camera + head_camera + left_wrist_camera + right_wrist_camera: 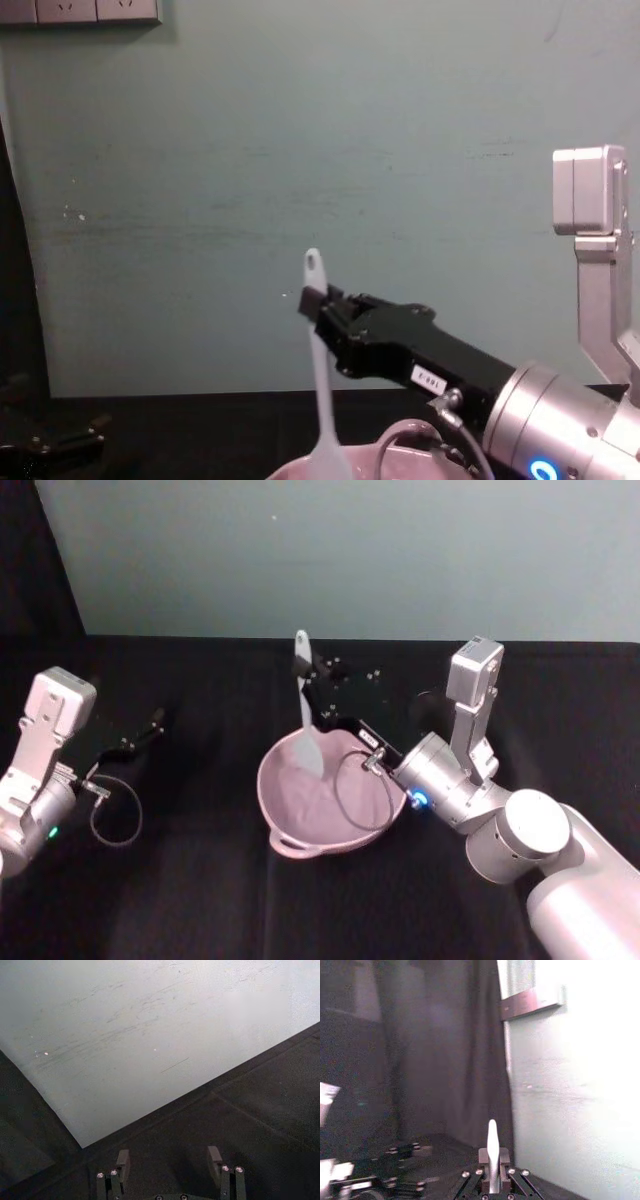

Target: Use the one hand to pick up the spoon and stir the clear water in the bowl.

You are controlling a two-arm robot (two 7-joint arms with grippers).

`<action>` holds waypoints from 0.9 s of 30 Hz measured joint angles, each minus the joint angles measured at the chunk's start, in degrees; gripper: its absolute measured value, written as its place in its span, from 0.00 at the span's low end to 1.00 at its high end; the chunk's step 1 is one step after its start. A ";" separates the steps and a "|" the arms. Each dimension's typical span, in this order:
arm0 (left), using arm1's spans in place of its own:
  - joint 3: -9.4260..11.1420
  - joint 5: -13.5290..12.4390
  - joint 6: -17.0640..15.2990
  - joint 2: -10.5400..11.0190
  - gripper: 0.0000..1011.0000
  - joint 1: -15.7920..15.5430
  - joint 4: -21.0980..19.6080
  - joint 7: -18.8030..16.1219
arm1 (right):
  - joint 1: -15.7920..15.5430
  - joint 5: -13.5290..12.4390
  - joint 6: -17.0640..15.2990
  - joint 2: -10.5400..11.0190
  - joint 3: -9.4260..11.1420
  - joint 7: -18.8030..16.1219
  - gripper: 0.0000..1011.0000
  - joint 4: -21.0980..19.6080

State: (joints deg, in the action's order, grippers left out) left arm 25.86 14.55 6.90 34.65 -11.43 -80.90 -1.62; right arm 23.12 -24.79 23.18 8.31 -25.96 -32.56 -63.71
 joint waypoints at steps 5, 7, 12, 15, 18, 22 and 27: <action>0.00 0.00 0.00 0.00 1.00 0.00 0.00 0.00 | 0.63 2.46 1.73 -0.15 1.39 2.33 0.12 1.28; 0.00 0.00 0.00 0.00 1.00 0.00 0.00 0.00 | 0.55 3.09 1.78 0.22 1.74 2.78 0.12 1.11; 0.00 0.00 0.00 0.00 1.00 0.00 0.00 0.00 | -1.05 4.24 0.41 2.14 2.73 3.15 0.12 -1.84; 0.00 0.00 0.00 0.00 1.00 0.00 0.00 0.00 | -2.50 4.00 -1.13 3.41 3.14 2.25 0.12 -4.31; 0.00 0.00 0.00 0.00 1.00 0.00 0.00 0.00 | -3.77 2.96 -2.88 4.44 3.29 1.03 0.12 -6.55; 0.00 0.00 0.00 0.00 1.00 0.00 0.00 0.00 | -5.85 0.24 -7.21 5.82 3.09 -0.82 0.12 -10.32; 0.00 0.00 0.00 0.00 1.00 0.00 0.00 0.00 | -6.45 -2.47 -10.69 6.26 1.71 -2.54 0.12 -12.20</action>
State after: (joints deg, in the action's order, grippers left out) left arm 25.86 14.55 6.91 34.65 -11.43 -80.90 -1.62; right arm 16.67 -27.26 12.48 14.57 -24.25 -35.10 -75.91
